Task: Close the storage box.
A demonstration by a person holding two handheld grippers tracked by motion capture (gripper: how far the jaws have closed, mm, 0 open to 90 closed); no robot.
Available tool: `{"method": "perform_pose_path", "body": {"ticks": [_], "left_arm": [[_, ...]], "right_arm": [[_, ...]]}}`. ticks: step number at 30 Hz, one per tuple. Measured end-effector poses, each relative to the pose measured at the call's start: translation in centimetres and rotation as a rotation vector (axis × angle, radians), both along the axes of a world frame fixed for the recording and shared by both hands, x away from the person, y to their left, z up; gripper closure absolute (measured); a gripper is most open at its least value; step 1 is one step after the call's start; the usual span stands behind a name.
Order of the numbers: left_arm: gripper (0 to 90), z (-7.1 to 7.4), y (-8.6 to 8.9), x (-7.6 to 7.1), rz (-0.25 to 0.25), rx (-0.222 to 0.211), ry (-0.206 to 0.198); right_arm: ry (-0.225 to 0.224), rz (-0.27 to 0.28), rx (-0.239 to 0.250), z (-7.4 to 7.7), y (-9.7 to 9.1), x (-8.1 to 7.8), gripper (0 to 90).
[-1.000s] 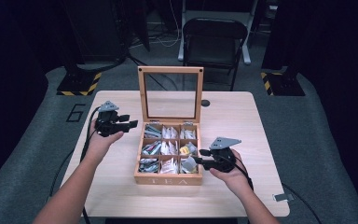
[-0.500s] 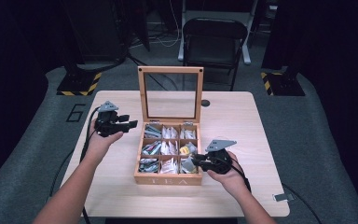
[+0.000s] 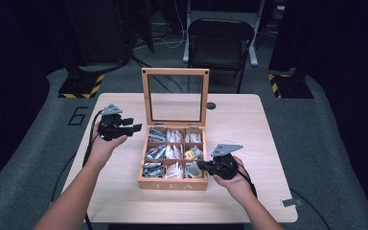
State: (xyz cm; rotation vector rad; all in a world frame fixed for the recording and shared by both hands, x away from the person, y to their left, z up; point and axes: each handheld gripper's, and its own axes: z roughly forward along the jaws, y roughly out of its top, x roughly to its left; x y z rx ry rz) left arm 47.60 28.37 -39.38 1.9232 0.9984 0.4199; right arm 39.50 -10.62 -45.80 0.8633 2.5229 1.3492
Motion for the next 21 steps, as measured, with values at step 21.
{"method": "perform_pose_path", "body": {"ticks": [21], "left_arm": [[48.6, 0.2, 0.3, -0.1, 0.008, -0.009, -0.005]], "right_arm": [[-0.055, 0.013, 0.021, 3.5, 0.0, 0.0, 88.9]]}}
